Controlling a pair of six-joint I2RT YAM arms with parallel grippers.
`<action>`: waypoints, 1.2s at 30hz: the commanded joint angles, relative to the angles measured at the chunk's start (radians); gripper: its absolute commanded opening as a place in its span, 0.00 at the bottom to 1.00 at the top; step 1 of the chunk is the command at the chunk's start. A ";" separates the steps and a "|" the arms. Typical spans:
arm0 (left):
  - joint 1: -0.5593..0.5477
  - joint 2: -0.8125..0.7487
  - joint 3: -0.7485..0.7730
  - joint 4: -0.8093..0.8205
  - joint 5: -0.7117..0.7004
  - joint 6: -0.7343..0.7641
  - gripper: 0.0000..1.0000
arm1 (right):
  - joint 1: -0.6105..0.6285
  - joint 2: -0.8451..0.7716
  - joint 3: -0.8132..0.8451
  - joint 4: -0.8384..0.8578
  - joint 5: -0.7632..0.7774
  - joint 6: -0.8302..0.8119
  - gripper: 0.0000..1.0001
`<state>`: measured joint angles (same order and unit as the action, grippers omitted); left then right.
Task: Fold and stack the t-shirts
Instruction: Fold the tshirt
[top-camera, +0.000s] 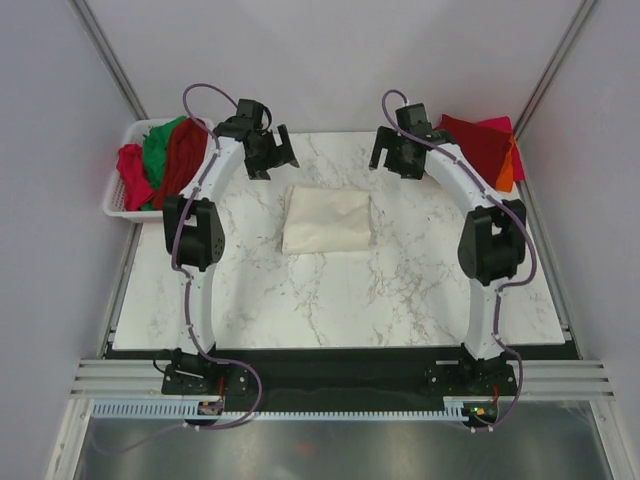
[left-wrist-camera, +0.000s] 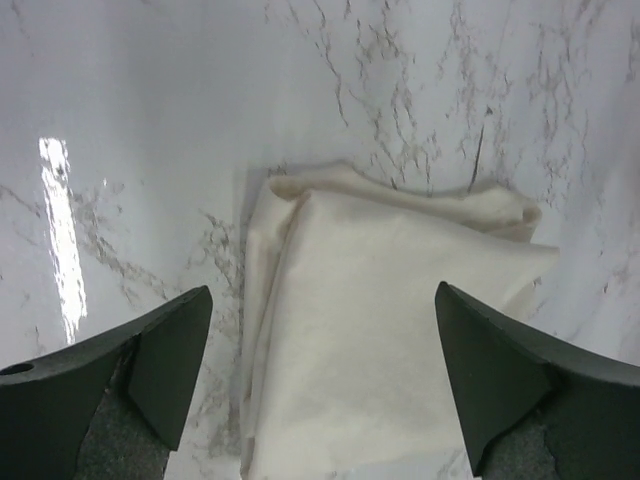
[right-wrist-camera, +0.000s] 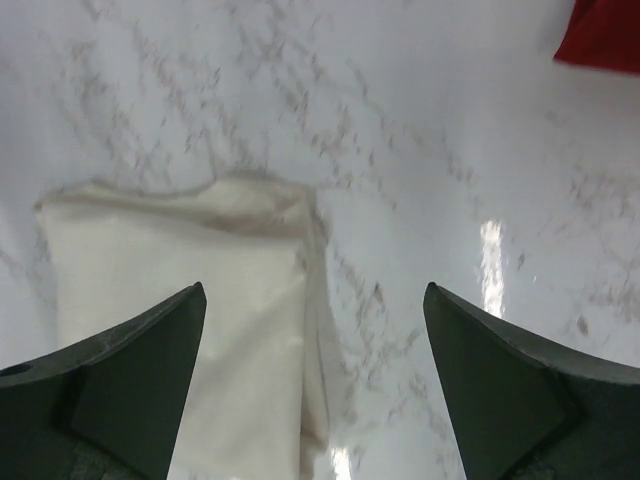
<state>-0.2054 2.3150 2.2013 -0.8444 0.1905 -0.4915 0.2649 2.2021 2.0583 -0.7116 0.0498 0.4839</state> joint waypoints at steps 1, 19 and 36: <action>-0.046 -0.210 -0.068 -0.007 0.021 0.051 1.00 | 0.082 -0.315 -0.267 0.225 -0.115 0.016 0.98; -0.276 -0.180 -0.353 0.327 0.244 -0.065 0.80 | 0.091 -0.599 -1.024 0.702 -0.611 0.119 0.06; -0.266 -0.029 -0.348 0.331 0.162 -0.022 0.78 | 0.047 -0.203 -1.168 0.967 -0.642 0.254 0.00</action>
<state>-0.4789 2.2959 1.8500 -0.5407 0.3939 -0.5358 0.3351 1.9907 0.9318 0.3126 -0.7033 0.8055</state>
